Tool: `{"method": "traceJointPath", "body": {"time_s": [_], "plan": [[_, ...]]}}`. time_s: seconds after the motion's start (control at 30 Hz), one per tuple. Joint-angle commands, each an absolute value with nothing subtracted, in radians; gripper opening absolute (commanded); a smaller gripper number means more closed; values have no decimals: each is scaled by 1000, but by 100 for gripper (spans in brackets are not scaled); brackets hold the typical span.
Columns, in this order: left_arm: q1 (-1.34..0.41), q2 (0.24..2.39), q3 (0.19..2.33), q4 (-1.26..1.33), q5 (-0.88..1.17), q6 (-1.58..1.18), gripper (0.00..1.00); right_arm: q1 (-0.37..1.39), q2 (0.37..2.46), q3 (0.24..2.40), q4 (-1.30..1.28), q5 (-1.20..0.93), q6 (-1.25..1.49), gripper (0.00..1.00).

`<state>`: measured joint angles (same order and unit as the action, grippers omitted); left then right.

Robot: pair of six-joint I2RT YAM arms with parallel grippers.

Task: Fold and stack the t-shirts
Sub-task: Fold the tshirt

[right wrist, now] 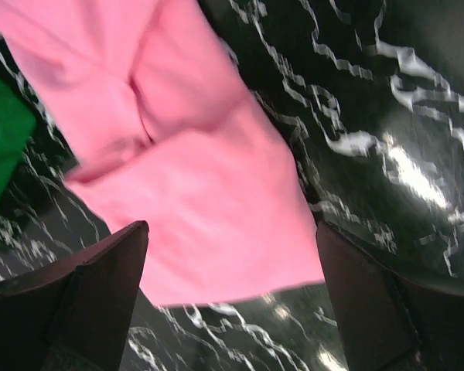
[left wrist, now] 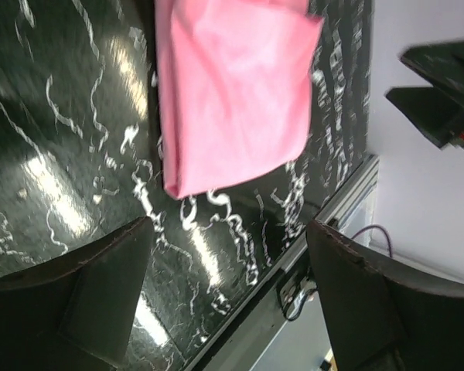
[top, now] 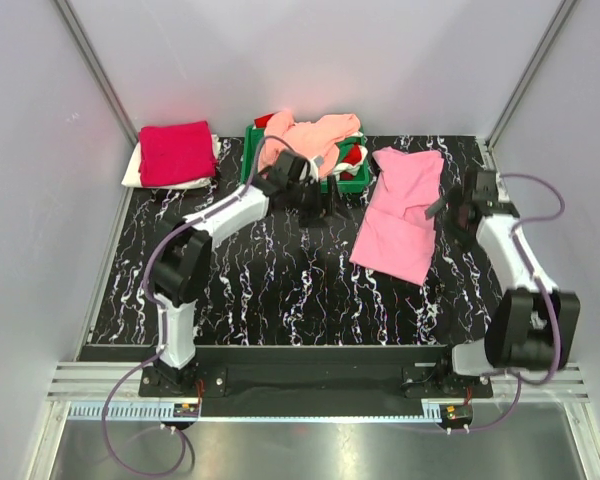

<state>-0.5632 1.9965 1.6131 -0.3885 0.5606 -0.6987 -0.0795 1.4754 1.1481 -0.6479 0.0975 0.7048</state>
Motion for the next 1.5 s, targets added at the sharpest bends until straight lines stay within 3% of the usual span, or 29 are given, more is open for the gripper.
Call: {"method": "traceJointPath", "body": {"time_s": [0.0, 0.27, 0.53, 0.73, 0.97, 1.07, 1.2, 1.23, 1.33, 1.47], "plan": [[-597, 2005, 1482, -241, 542, -724, 84, -77, 1347, 970, -634, 5, 681, 97], [-626, 2060, 1364, -115, 555, -804, 77, -77, 1282, 691, -502, -152, 689, 83], [-653, 2091, 1368, -114, 549, -816, 66, -77, 1361, 634, -423, -164, 707, 72], [-687, 2126, 1374, -98, 551, -828, 63, -77, 1394, 618, -394, -153, 707, 66], [-715, 2171, 1407, -81, 543, -848, 56, -77, 1410, 606, -377, -155, 706, 40], [-718, 2197, 1445, -83, 538, -856, 45, -77, 1407, 607, -385, -149, 707, 30], [-719, 2223, 1500, -104, 541, -861, 14, -77, 1391, 620, -406, -144, 704, 14], [-721, 2221, 1505, -106, 540, -859, 2, -77, 1387, 626, -413, -146, 706, 11], [-726, 2182, 1500, -121, 532, -854, 0, -77, 1350, 643, -448, -155, 707, 0], [-742, 2071, 1412, -141, 502, -848, 0, -77, 1279, 663, -529, -179, 712, 0]]}}
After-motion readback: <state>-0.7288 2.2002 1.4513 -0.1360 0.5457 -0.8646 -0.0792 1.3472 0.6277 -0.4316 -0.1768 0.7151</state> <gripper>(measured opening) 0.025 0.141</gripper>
